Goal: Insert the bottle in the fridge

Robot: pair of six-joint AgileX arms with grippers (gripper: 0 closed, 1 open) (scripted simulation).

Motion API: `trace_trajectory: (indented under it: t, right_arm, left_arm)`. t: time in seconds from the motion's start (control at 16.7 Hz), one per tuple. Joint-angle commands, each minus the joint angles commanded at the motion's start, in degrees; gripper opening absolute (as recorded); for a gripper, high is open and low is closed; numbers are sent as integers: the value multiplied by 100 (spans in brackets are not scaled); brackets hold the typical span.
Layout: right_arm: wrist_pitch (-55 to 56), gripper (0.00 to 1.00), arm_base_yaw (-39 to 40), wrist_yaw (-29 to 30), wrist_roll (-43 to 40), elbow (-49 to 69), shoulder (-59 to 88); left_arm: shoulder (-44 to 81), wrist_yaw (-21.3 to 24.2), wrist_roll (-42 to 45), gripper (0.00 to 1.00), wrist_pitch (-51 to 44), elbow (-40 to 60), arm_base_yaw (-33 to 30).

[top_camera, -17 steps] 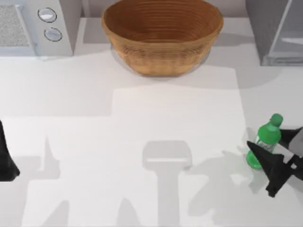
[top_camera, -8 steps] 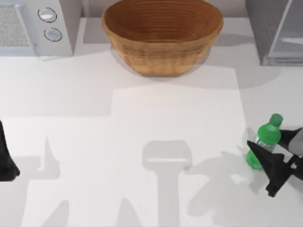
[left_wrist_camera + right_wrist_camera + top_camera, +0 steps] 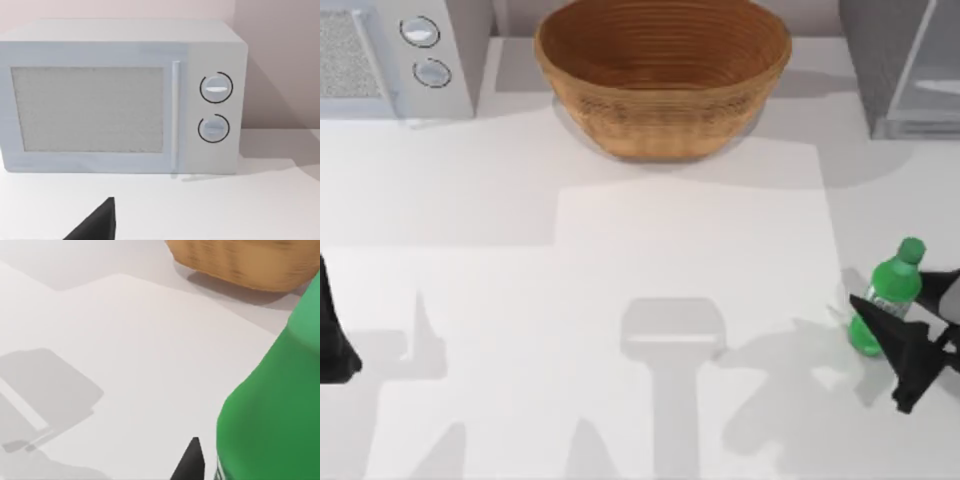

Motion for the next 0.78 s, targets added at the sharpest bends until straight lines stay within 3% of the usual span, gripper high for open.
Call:
trace_trajectory:
  t: [0.54,0.78]
  right_arm:
    - [-3487,1,-1901,-1803,-1077,452,-1843]
    - [-4369,1,-2512,-2382,-1455,628,-2491]
  left_arm:
    - [0,0,0,100,0,0,0]
    - [0,0,0,100,0,0,0]
